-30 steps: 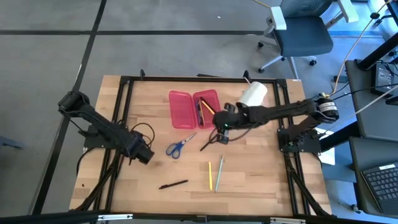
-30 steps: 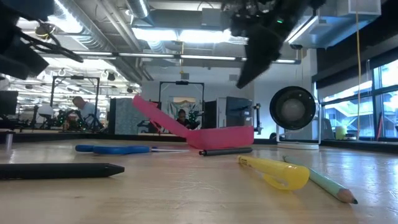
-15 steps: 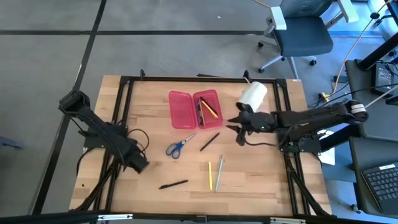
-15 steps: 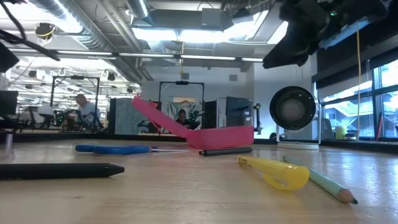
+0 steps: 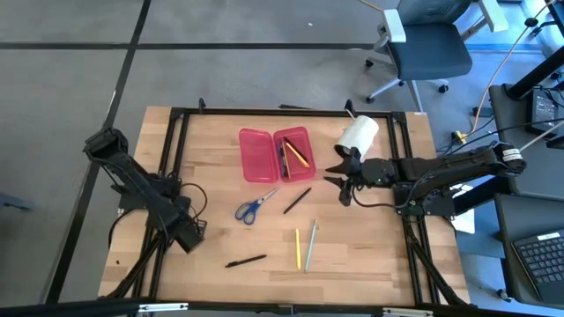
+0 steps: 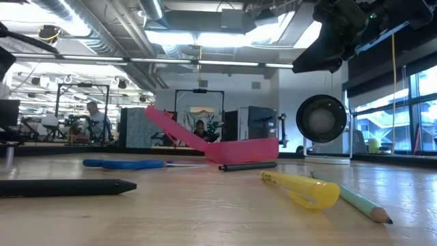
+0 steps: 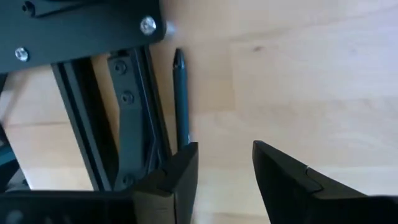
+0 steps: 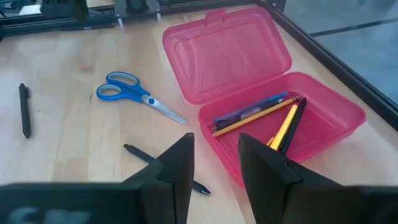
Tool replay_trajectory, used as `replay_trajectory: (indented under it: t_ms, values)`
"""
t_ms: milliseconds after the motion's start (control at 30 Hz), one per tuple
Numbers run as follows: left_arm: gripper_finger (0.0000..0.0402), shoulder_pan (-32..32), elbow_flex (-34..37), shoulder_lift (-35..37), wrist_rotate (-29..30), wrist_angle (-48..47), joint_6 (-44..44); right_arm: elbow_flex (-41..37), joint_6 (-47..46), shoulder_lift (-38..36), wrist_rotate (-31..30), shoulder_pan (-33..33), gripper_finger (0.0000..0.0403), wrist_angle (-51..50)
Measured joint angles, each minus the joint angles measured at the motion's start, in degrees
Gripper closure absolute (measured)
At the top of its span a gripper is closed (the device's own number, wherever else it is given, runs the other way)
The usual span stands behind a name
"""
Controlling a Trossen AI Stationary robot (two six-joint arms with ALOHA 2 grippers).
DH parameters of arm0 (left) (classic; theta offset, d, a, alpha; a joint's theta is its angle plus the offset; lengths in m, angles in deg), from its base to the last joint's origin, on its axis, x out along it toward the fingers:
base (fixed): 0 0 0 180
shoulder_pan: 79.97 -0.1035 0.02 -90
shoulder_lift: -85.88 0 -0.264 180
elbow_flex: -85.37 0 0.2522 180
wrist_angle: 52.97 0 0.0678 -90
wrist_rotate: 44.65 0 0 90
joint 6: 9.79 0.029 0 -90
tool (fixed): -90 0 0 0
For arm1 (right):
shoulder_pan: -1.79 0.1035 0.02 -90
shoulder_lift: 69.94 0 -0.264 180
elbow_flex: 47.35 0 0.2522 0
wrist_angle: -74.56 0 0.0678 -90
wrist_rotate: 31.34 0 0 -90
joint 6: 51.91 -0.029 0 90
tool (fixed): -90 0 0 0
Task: Pick & place school supplies into a supply box
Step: Put the black pen into the red supply box
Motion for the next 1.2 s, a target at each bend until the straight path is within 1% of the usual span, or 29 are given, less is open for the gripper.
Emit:
replay_trajectory:
  t_ms: [233, 333, 467, 600, 767, 900, 1033, 1200]
  values:
    - [0.0255, -0.04, 2.54, -3.43, -3.34, 1.09, 0.43, 0.01, -0.09, 0.0, 0.02, 0.0, 0.0274, 0.36]
    - [0.0254, -0.04, 3.61, -4.23, -3.5, 2.55, 0.46, 0.01, -0.09, 0.0, 0.02, 0.0, 0.0274, 0.36]
    - [0.0254, -0.04, 5.64, -4.3, -3.49, 5.96, 0.44, 0.01, -0.02, 0.0, 0.02, 0.0, 0.0274, 0.32]
    - [0.0254, -0.04, 7.79, -4.3, -3.67, 7.33, -0.15, 0.01, 0.04, 0.0, 0.02, 0.0, 0.0274, 0.3]
    - [0.0254, -0.11, 9.43, -4.06, -5.59, 8.45, -0.44, 0.01, 0.07, 0.0, 0.02, 0.0, 0.0274, 0.27]
    - [0.0255, -0.11, 10.27, -3.72, -6.04, 10.04, 0.26, 0.01, 0.09, 0.02, 0.02, 0.0, 0.0274, 0.23]
    - [0.0266, -0.11, 10.87, -3.6, -6.13, 11.36, 0.24, 0.01, 0.23, 0.02, 0.02, 0.0, 0.0274, 0.2]
    - [0.0291, -0.11, 10.99, -3.54, -6.03, 12.0, 0.02, 0.01, 0.31, 0.02, 0.02, 0.0, 0.0274, 0.18]
